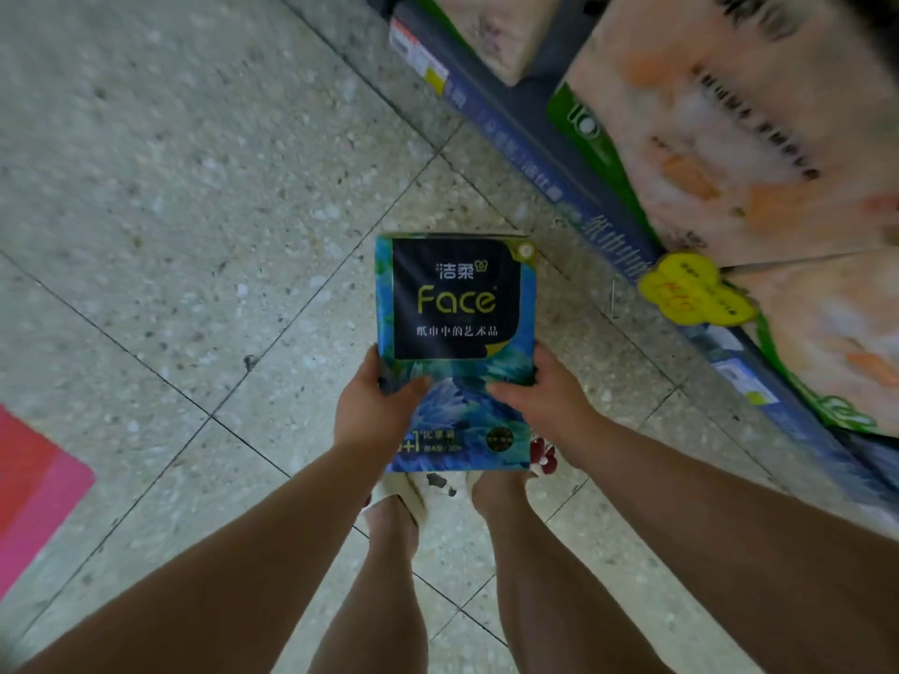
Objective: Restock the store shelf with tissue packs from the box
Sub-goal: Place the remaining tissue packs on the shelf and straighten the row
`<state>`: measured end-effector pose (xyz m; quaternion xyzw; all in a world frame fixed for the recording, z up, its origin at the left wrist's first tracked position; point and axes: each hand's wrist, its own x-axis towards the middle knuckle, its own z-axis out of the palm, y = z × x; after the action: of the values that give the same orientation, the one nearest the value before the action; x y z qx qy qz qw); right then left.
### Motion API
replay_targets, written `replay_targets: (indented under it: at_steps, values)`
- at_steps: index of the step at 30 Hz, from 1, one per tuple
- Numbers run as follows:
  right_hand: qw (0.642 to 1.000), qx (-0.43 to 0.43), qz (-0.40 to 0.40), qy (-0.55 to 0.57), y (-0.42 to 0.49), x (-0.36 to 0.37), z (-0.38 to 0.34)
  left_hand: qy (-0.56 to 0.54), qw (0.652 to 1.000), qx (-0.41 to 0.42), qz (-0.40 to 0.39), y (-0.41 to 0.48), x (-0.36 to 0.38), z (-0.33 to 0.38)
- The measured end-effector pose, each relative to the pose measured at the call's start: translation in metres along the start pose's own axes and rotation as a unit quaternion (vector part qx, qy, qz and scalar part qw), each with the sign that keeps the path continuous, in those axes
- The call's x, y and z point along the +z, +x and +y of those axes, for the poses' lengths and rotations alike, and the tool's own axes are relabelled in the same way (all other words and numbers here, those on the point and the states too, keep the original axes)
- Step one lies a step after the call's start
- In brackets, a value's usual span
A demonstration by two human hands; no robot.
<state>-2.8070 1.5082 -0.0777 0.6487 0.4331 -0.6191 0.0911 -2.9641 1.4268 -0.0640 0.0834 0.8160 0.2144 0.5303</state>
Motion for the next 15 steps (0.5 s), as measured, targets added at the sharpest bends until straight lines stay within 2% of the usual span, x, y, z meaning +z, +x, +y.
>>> replay_targets:
  at_steps: [7,15]
  values:
    - [0.999,-0.024,0.037,0.005,-0.154,-0.06,-0.058,0.071,0.996,0.055,-0.017,-0.144,-0.038,0.084]
    - [0.99,-0.045,0.126,0.043,-0.295,-0.109,-0.093,0.148,0.972,0.175,-0.051,-0.265,-0.062,0.157]
